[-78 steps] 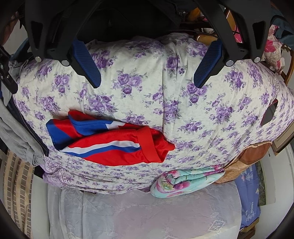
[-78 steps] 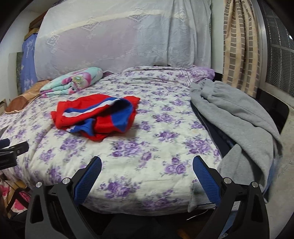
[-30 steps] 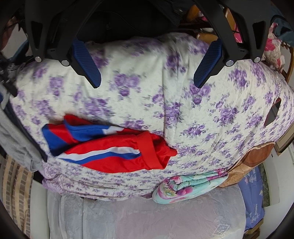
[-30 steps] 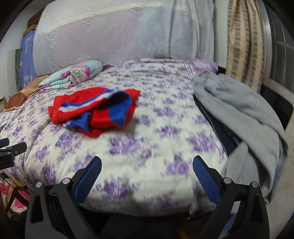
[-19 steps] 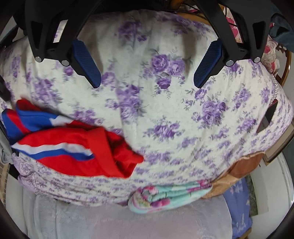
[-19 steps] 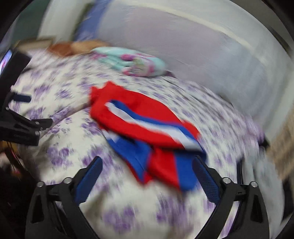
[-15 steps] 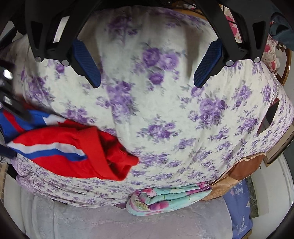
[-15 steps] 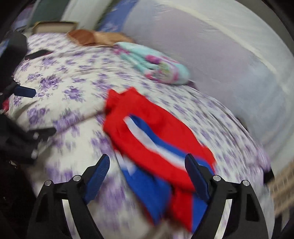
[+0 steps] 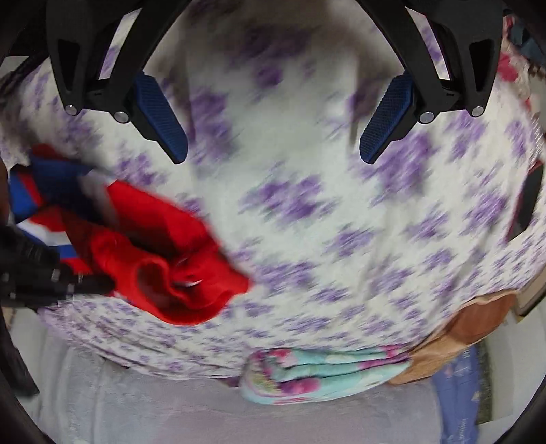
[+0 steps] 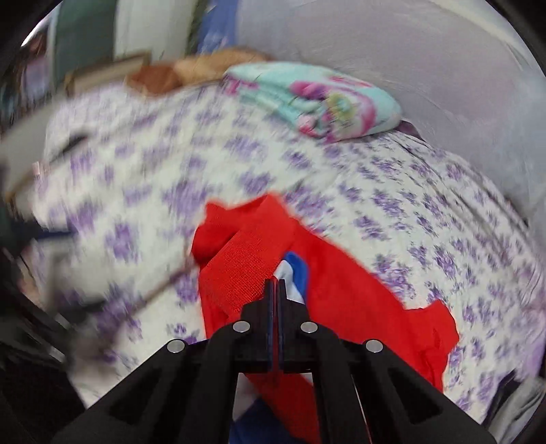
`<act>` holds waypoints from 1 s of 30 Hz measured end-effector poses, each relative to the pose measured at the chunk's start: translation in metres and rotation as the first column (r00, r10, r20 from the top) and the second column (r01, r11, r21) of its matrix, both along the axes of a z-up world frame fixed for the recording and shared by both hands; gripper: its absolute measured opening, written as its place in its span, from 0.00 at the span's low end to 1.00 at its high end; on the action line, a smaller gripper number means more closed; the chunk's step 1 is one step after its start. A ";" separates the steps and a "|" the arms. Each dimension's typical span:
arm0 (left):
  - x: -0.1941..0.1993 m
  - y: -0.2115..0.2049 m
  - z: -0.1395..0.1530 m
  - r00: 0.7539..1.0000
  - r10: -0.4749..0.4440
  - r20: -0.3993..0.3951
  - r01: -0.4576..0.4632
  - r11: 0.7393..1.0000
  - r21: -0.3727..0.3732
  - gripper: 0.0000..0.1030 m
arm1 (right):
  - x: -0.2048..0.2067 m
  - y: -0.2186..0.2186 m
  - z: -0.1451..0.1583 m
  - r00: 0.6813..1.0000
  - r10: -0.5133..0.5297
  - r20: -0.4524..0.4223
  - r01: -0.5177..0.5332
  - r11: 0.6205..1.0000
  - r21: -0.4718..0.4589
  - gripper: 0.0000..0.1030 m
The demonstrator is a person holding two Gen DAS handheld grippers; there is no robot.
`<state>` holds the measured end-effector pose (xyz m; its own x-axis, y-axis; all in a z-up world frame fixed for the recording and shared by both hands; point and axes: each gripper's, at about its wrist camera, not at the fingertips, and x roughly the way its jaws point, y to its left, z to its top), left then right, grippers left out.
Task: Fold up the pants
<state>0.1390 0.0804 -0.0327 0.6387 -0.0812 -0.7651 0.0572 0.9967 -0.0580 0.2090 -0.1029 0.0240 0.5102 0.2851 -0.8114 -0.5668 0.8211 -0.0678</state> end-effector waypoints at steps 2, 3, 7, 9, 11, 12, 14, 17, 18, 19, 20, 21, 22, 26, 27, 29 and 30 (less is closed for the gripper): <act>0.018 -0.017 0.003 0.998 -0.059 0.001 0.059 0.997 -0.047 0.96 | 0.010 -0.019 0.012 0.999 -0.034 -0.027 0.036 0.997 0.062 0.02; 0.027 -0.023 0.004 0.998 -0.070 0.001 0.070 0.996 -0.063 0.96 | 0.015 -0.024 0.014 0.998 -0.047 -0.033 0.049 0.996 0.077 0.02; 0.074 -0.040 0.005 0.998 -0.064 -0.008 0.062 0.992 -0.113 0.96 | 0.027 -0.047 0.020 0.995 -0.090 -0.046 0.094 0.989 0.111 0.02; 0.097 -0.041 0.000 0.998 -0.052 -0.040 0.044 0.985 -0.169 0.96 | 0.032 -0.053 0.019 0.994 -0.095 -0.050 0.100 0.988 0.121 0.02; 0.117 -0.037 -0.008 0.996 -0.033 -0.081 0.012 0.969 -0.245 0.96 | 0.033 -0.058 0.019 0.995 -0.092 -0.049 0.097 0.987 0.131 0.02; 0.123 -0.036 -0.012 0.995 -0.025 -0.097 -0.002 0.964 -0.268 0.95 | 0.034 -0.058 0.018 0.995 -0.091 -0.047 0.097 0.986 0.133 0.02; 0.130 -0.037 -0.015 0.996 -0.027 -0.090 -0.001 0.953 -0.302 0.92 | 0.037 -0.063 0.018 0.994 -0.095 -0.052 0.101 0.984 0.143 0.02; 0.134 -0.045 -0.017 0.994 -0.080 -0.071 0.054 0.946 -0.318 0.35 | 0.043 -0.066 0.014 0.993 -0.101 -0.060 0.109 0.983 0.149 0.02; 0.134 -0.046 -0.019 0.993 -0.089 -0.083 0.057 0.942 -0.330 0.33 | 0.045 -0.066 0.012 0.993 -0.099 -0.061 0.107 0.983 0.147 0.02; 0.134 -0.047 -0.020 0.992 -0.092 -0.083 0.059 0.941 -0.334 0.32 | 0.047 -0.064 0.010 0.993 -0.096 -0.063 0.104 0.984 0.145 0.02; 0.132 -0.048 -0.019 0.993 -0.092 -0.076 0.062 0.942 -0.329 0.31 | 0.049 -0.063 0.008 0.994 -0.089 -0.063 0.097 0.985 0.142 0.03; 0.130 -0.049 -0.017 0.993 -0.092 -0.072 0.064 0.942 -0.329 0.30 | 0.049 -0.063 0.008 0.995 -0.087 -0.055 0.094 0.986 0.140 0.05; 0.128 -0.049 -0.014 0.994 -0.093 -0.066 0.066 0.942 -0.330 0.30 | 0.048 -0.065 0.009 0.995 -0.092 -0.041 0.097 0.986 0.137 0.09; 0.122 -0.052 -0.008 0.993 -0.100 -0.058 0.078 0.948 -0.308 0.29 | 0.017 -0.075 0.035 0.991 -0.068 0.115 0.050 0.987 0.155 0.82; 0.121 -0.052 -0.007 0.993 -0.101 -0.058 0.078 0.950 -0.304 0.29 | 0.000 -0.074 0.042 0.986 -0.015 0.167 -0.009 0.990 0.142 0.91; 0.121 -0.052 -0.008 0.993 -0.100 -0.059 0.078 0.951 -0.300 0.29 | -0.021 -0.067 0.044 0.977 0.085 0.197 -0.108 0.989 0.106 0.93; 0.122 -0.052 -0.008 0.993 -0.099 -0.059 0.076 0.950 -0.304 0.29 | -0.032 -0.060 0.041 0.969 0.138 0.205 -0.156 0.985 0.074 0.93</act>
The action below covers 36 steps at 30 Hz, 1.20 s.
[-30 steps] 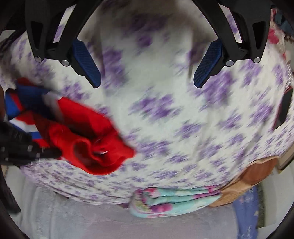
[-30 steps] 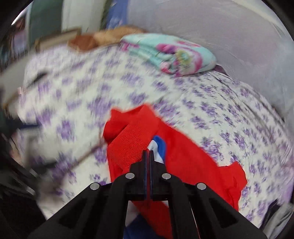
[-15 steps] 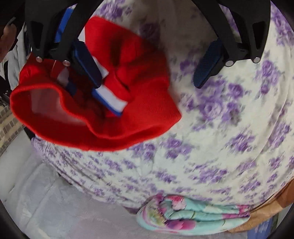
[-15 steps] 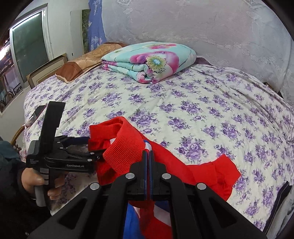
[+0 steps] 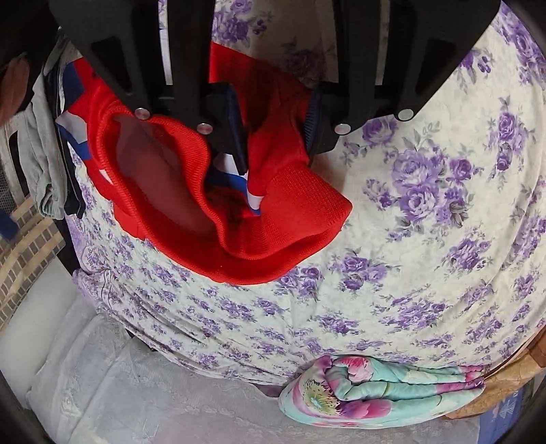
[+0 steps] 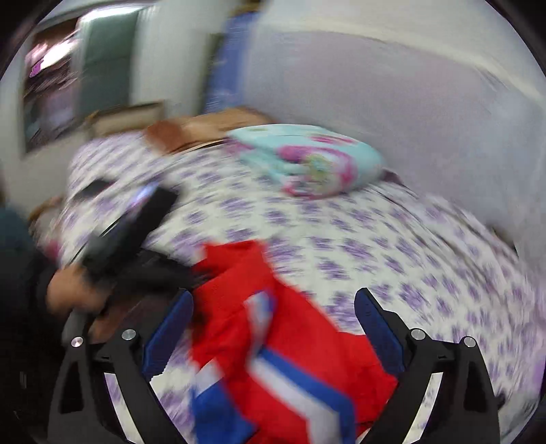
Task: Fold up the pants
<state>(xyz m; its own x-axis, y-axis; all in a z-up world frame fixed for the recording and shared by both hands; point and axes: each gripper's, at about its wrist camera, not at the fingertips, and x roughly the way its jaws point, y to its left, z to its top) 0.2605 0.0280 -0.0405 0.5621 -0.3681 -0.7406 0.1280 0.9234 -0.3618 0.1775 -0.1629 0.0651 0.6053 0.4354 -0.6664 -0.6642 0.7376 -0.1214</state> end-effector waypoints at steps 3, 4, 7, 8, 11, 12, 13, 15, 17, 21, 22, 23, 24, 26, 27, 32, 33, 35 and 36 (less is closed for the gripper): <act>0.000 0.000 0.001 1.000 0.007 0.001 -0.007 1.000 -0.002 0.29 | -0.026 0.039 -0.034 0.994 0.105 0.041 -0.095 0.973 -0.209 0.92; 0.000 0.000 0.001 1.000 0.009 0.002 -0.009 1.000 -0.003 0.29 | -0.028 0.048 -0.046 0.993 0.109 0.046 -0.094 0.961 -0.260 0.91; -0.004 0.003 0.001 1.000 0.015 0.005 -0.015 1.000 -0.004 0.29 | -0.008 0.066 -0.081 0.999 0.029 0.014 -0.021 0.920 -0.392 0.07; -0.005 0.004 0.001 1.000 0.015 0.007 -0.015 1.000 -0.003 0.27 | 0.005 0.064 -0.085 1.000 -0.021 -0.021 0.011 0.923 -0.386 0.03; -0.018 0.013 0.010 0.999 0.029 0.045 -0.029 0.999 0.013 0.17 | 0.031 0.045 -0.052 0.994 -0.105 -0.011 0.099 0.959 -0.264 0.03; -0.024 0.017 0.015 0.998 0.034 0.058 -0.035 0.999 0.010 0.16 | 0.039 0.039 -0.027 0.994 -0.112 0.015 0.113 0.971 -0.210 0.03; -0.033 0.023 0.022 0.997 0.041 0.071 -0.041 0.999 0.000 0.16 | 0.045 0.037 -0.010 0.993 -0.113 0.034 0.117 0.977 -0.177 0.03; -0.059 0.038 0.044 0.993 0.044 0.110 -0.041 0.999 -0.032 0.14 | 0.065 0.038 0.028 0.991 -0.105 0.081 0.114 0.986 -0.121 0.03; -0.090 0.052 0.069 0.984 0.055 0.171 -0.050 0.998 -0.034 0.14 | 0.091 0.051 0.053 0.993 -0.075 0.090 0.083 0.992 -0.091 0.03; -0.125 0.089 0.090 0.968 0.158 0.195 -0.156 0.987 -0.027 0.14 | 0.150 0.109 0.064 0.999 0.034 0.027 -0.034 0.999 -0.031 0.03; -0.128 0.098 0.089 0.963 0.193 0.187 -0.193 0.981 -0.020 0.14 | 0.171 0.135 0.056 0.998 0.065 0.007 -0.065 0.998 -0.002 0.04; -0.128 0.110 0.084 0.954 0.246 0.170 -0.250 0.968 0.003 0.14 | 0.185 0.155 0.046 0.998 0.069 -0.002 -0.069 0.998 0.006 0.12; -0.125 0.118 0.076 0.948 0.286 0.143 -0.292 0.956 0.025 0.14 | 0.193 0.179 0.032 0.999 0.046 -0.003 -0.046 0.999 -0.013 0.55; -0.114 0.143 0.046 0.926 0.377 0.021 -0.377 0.924 0.056 0.20 | 0.211 0.224 -0.018 0.995 -0.090 0.040 0.097 0.969 -0.228 0.80; -0.111 0.156 0.028 0.913 0.404 -0.052 -0.401 0.914 0.063 0.22 | 0.210 0.230 -0.025 0.992 -0.107 0.062 0.120 0.954 -0.276 0.73; -0.118 0.179 0.016 0.902 0.422 -0.091 -0.419 0.907 0.054 0.34 | 0.171 0.152 0.023 0.983 -0.142 0.115 0.157 0.978 -0.135 0.74; -0.118 0.177 0.024 0.907 0.415 -0.066 -0.412 0.909 0.059 0.34 | 0.165 0.130 0.033 0.984 -0.148 0.097 0.158 0.981 -0.109 0.78; -0.115 0.163 0.052 0.926 0.376 0.042 -0.378 0.923 0.068 0.37 | 0.143 0.065 0.051 0.979 -0.181 0.097 0.190 0.977 -0.092 0.89; -0.113 0.154 0.063 0.931 0.354 0.087 -0.360 0.930 0.071 0.45 | 0.136 0.041 0.052 0.971 -0.208 0.118 0.220 0.970 -0.102 0.93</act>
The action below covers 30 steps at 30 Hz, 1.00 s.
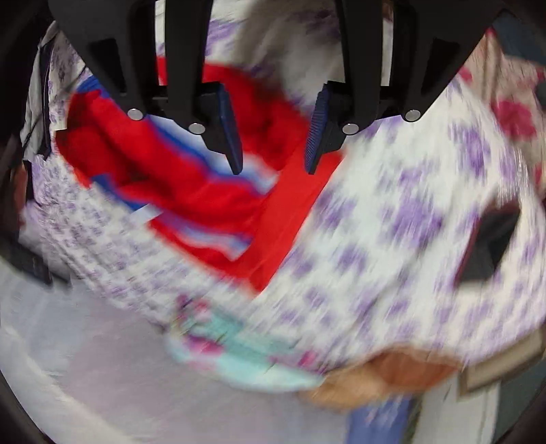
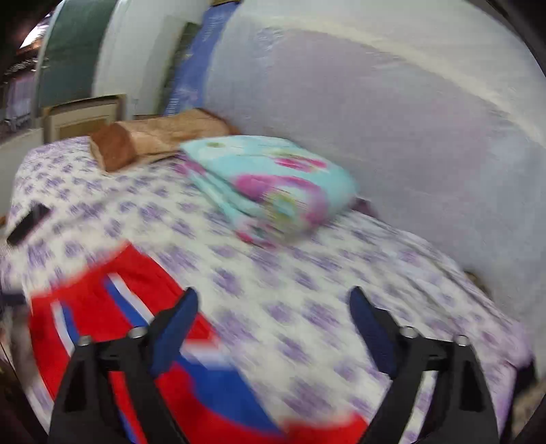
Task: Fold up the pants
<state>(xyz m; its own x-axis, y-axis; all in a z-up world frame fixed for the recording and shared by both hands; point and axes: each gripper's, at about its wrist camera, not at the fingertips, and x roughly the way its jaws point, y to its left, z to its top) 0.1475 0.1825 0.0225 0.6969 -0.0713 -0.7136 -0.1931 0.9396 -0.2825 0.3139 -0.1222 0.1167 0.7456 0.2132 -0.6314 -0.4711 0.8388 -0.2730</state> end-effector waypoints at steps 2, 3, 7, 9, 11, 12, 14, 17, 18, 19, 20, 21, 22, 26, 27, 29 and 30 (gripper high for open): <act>0.010 -0.016 0.020 0.996 -0.043 0.074 0.040 0.998 0.048 0.59 | -0.021 -0.060 -0.008 0.997 -0.080 -0.005 0.080 0.996 -0.042 0.95; 0.015 -0.023 0.023 0.995 -0.058 0.082 0.053 0.997 0.060 0.59 | -0.030 -0.092 -0.020 0.991 -0.125 -0.045 0.122 0.990 -0.064 0.95; 0.070 -0.046 0.014 0.992 -0.120 0.025 0.118 0.991 0.061 0.59 | -0.058 -0.161 -0.068 0.967 -0.167 -0.190 0.157 0.985 -0.066 0.94; 0.099 -0.054 0.001 0.994 -0.109 -0.020 0.110 0.991 0.081 0.59 | -0.072 -0.169 -0.087 0.963 -0.100 -0.250 0.099 0.995 -0.015 0.94; 0.121 -0.055 -0.016 0.995 -0.080 -0.059 0.085 0.992 0.091 0.59 | -0.082 -0.162 -0.100 0.968 -0.035 -0.248 0.034 0.999 -0.007 0.93; 0.131 -0.054 -0.025 0.995 -0.059 -0.080 0.067 0.993 0.098 0.59 | -0.083 -0.156 -0.105 0.969 -0.013 -0.247 0.009 1.000 -0.017 0.87; 0.144 -0.048 -0.045 0.991 -0.030 -0.130 0.042 0.995 0.090 0.59 | -0.079 -0.139 -0.122 0.965 0.003 -0.263 -0.030 0.994 -0.101 0.49; 0.152 -0.037 -0.070 0.984 0.010 -0.178 0.004 0.997 0.081 0.58 | -0.069 -0.132 -0.137 0.942 -0.044 -0.332 -0.013 0.986 -0.167 0.09; 0.151 -0.035 -0.073 0.986 0.011 -0.169 0.002 0.997 0.078 0.59 | -0.069 -0.132 -0.131 0.955 -0.058 -0.291 0.003 0.983 -0.183 0.09; 0.149 -0.035 -0.072 0.987 0.008 -0.158 0.005 0.996 0.085 0.59 | -0.066 -0.132 -0.115 0.967 -0.071 -0.245 0.026 0.983 -0.181 0.09; 0.148 -0.037 -0.072 0.988 0.004 -0.154 0.011 0.995 0.095 0.58 | -0.062 -0.132 -0.101 0.973 -0.076 -0.219 0.040 0.985 -0.167 0.08; 0.147 -0.037 -0.072 0.989 0.002 -0.150 0.013 0.995 0.098 0.58 | -0.057 -0.132 -0.085 0.979 -0.079 -0.190 0.050 0.987 -0.153 0.08; 0.147 -0.036 -0.072 0.990 0.002 -0.144 0.011 0.995 0.094 0.58 | -0.049 -0.129 -0.064 0.985 -0.084 -0.153 0.061 0.987 -0.148 0.08; 0.145 -0.034 -0.072 0.993 0.015 -0.113 -0.005 0.996 0.089 0.58 | 0.014 -0.095 -0.015 0.990 -0.120 -0.078 0.104 0.978 -0.181 0.13; 0.146 -0.034 -0.074 0.994 0.019 -0.108 -0.010 0.996 0.089 0.59 | 0.037 -0.087 -0.013 0.985 -0.148 -0.088 0.129 0.973 -0.190 0.39; 0.146 -0.034 -0.075 0.995 0.026 -0.100 -0.017 0.996 0.091 0.59 | 0.086 -0.069 -0.018 0.965 -0.261 0.037 0.261 0.931 -0.256 0.97; 0.145 -0.034 -0.074 0.995 0.026 -0.092 -0.018 0.996 0.088 0.59 | 0.100 -0.067 -0.023 0.938 -0.322 0.127 0.345 0.897 -0.275 0.97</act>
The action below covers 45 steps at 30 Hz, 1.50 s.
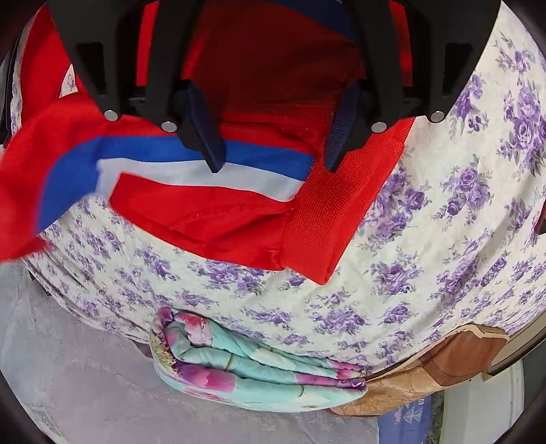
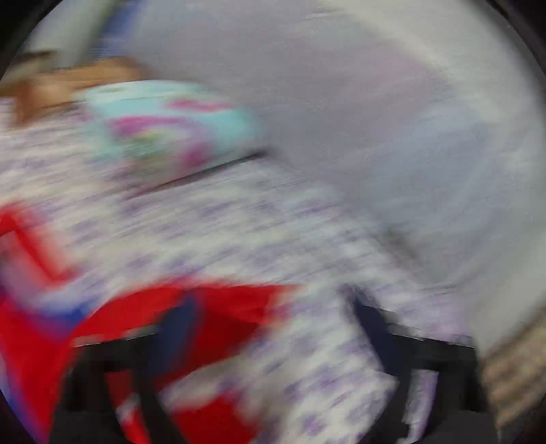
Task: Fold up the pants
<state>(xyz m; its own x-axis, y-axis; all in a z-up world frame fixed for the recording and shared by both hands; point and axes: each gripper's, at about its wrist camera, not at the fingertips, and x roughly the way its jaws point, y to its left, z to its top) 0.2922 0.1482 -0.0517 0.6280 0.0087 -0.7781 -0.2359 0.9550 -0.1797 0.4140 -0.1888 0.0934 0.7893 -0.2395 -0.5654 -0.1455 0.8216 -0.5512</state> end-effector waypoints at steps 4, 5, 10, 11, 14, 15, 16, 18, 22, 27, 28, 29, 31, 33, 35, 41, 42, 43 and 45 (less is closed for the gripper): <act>-0.003 0.008 -0.001 1.000 0.003 0.029 -0.001 0.998 -0.057 0.59 | 0.036 -0.026 -0.039 0.986 -0.050 -0.160 0.078 0.982 0.174 0.96; -0.004 0.009 -0.002 0.999 0.003 0.035 -0.001 0.998 -0.069 0.59 | 0.036 -0.035 -0.052 0.980 -0.058 -0.190 0.094 0.978 0.189 0.95; -0.001 0.004 -0.003 0.999 -0.009 0.043 0.012 0.998 -0.058 0.64 | 0.034 -0.104 -0.120 0.916 -0.092 -0.391 0.270 0.861 0.430 0.78; -0.001 0.004 -0.003 0.999 -0.010 0.045 0.012 0.998 -0.061 0.65 | 0.034 -0.118 -0.133 0.901 -0.060 -0.429 0.303 0.795 0.525 0.77; -0.002 0.006 -0.003 0.998 -0.006 0.055 0.010 0.997 -0.077 0.65 | 0.032 -0.128 -0.157 0.882 0.046 -0.468 0.327 0.655 0.681 0.77; -0.002 0.006 -0.003 0.998 -0.006 0.056 0.010 0.997 -0.077 0.65 | 0.033 -0.123 -0.162 0.876 0.097 -0.473 0.324 0.608 0.724 0.77; -0.002 0.005 -0.003 0.998 -0.005 0.056 0.010 0.997 -0.076 0.65 | 0.036 -0.114 -0.167 0.871 0.144 -0.469 0.312 0.577 0.755 0.77; -0.001 0.005 -0.003 0.998 -0.006 0.055 0.010 0.997 -0.072 0.65 | 0.040 -0.093 -0.168 0.865 0.175 -0.470 0.293 0.584 0.757 0.68; -0.001 0.006 -0.003 0.998 -0.006 0.061 0.011 0.997 -0.082 0.65 | 0.034 -0.073 -0.158 0.871 0.112 -0.478 0.310 0.629 0.713 0.06; -0.003 0.006 -0.003 0.998 -0.011 0.067 0.017 0.996 -0.089 0.65 | -0.027 -0.093 -0.056 0.940 -0.098 -0.326 0.286 0.746 0.601 0.04; -0.003 0.005 -0.003 0.998 -0.015 0.068 0.021 0.996 -0.089 0.65 | -0.031 -0.096 -0.042 0.943 -0.106 -0.317 0.284 0.754 0.593 0.04; -0.002 0.004 -0.003 0.998 -0.019 0.068 0.024 0.996 -0.084 0.66 | -0.034 -0.095 -0.027 0.946 -0.103 -0.306 0.274 0.759 0.591 0.04; -0.002 0.003 -0.003 0.998 -0.021 0.065 0.026 0.996 -0.080 0.67 | -0.032 -0.078 -0.003 0.948 -0.098 -0.303 0.257 0.795 0.549 0.08; -0.001 0.004 -0.004 0.998 -0.018 0.064 0.023 0.996 -0.085 0.67 | -0.021 -0.055 -0.005 0.936 -0.093 -0.339 0.248 0.858 0.450 0.80; -0.002 0.005 -0.004 0.998 -0.016 0.068 0.022 0.996 -0.090 0.67 | -0.012 -0.041 -0.018 0.935 -0.128 -0.331 0.241 0.913 0.328 0.96; -0.004 0.006 -0.004 0.997 -0.019 0.071 0.026 0.995 -0.100 0.67 | -0.033 -0.122 -0.053 0.880 -0.226 -0.419 0.393 0.842 0.371 0.96; -0.004 0.006 -0.004 0.997 -0.021 0.071 0.028 0.995 -0.098 0.68 | -0.041 -0.136 -0.058 0.870 -0.246 -0.428 0.418 0.829 0.372 0.96; -0.003 0.006 -0.004 0.997 -0.022 0.071 0.029 0.995 -0.098 0.68 | -0.055 -0.159 -0.067 0.850 -0.270 -0.453 0.459 0.800 0.385 0.96; -0.003 0.006 -0.004 0.997 -0.024 0.072 0.031 0.994 -0.102 0.69 | -0.079 -0.192 -0.088 0.808 -0.288 -0.513 0.528 0.741 0.415 0.96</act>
